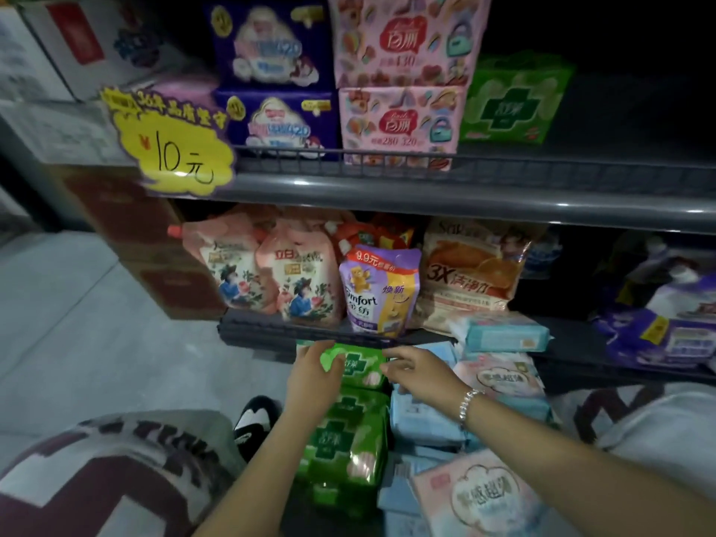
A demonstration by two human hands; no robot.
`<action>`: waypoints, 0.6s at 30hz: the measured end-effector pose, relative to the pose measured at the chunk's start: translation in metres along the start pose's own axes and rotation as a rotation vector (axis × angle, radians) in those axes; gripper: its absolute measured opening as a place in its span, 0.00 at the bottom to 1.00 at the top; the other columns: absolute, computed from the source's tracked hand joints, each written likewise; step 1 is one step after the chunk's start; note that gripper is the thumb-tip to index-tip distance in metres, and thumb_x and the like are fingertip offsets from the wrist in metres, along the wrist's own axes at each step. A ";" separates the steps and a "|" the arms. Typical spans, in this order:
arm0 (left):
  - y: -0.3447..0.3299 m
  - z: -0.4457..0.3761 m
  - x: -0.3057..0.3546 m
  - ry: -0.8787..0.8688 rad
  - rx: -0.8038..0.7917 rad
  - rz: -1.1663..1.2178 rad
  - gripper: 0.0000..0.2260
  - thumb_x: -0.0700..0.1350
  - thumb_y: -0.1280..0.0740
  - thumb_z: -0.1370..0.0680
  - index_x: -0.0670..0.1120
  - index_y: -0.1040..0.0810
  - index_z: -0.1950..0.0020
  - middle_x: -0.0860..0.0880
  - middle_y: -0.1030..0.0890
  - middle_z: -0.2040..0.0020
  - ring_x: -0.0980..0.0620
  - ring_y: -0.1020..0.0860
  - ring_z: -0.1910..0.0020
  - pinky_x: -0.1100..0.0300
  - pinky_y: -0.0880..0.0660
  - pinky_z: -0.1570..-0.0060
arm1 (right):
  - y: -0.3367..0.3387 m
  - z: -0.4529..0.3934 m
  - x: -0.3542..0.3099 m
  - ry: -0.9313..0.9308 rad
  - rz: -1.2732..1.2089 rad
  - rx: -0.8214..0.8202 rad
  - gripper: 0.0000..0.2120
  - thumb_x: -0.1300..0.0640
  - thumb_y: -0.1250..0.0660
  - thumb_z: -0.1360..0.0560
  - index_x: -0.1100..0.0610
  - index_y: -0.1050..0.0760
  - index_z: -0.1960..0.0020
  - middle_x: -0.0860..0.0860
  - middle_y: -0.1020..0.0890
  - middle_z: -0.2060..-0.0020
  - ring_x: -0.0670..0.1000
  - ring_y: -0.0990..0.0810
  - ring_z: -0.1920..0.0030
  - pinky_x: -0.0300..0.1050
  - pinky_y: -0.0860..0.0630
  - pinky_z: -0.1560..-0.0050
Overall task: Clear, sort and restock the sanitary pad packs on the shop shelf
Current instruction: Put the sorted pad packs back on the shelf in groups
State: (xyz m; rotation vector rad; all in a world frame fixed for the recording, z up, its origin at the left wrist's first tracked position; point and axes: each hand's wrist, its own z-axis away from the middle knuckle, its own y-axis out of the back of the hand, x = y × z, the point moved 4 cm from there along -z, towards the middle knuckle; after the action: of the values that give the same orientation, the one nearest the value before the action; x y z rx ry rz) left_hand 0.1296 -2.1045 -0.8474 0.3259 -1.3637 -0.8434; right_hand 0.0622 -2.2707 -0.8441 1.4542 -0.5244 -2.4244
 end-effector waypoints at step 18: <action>0.010 0.017 -0.099 0.463 -0.405 0.000 0.48 0.68 0.26 0.36 0.42 0.37 0.26 0.41 0.28 0.31 0.42 0.24 0.37 0.50 0.25 0.39 | -0.058 0.003 0.035 -0.246 0.099 -0.250 0.22 0.46 0.32 0.24 0.57 0.26 0.36 0.50 0.24 0.65 0.47 0.23 0.73 0.41 0.22 0.66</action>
State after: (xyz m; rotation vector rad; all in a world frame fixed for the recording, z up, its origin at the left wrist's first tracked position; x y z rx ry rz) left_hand 0.1191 -2.0253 -0.9087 0.1881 -0.7436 -0.9516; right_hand 0.0412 -2.2322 -0.8956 1.0143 -0.3187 -2.4978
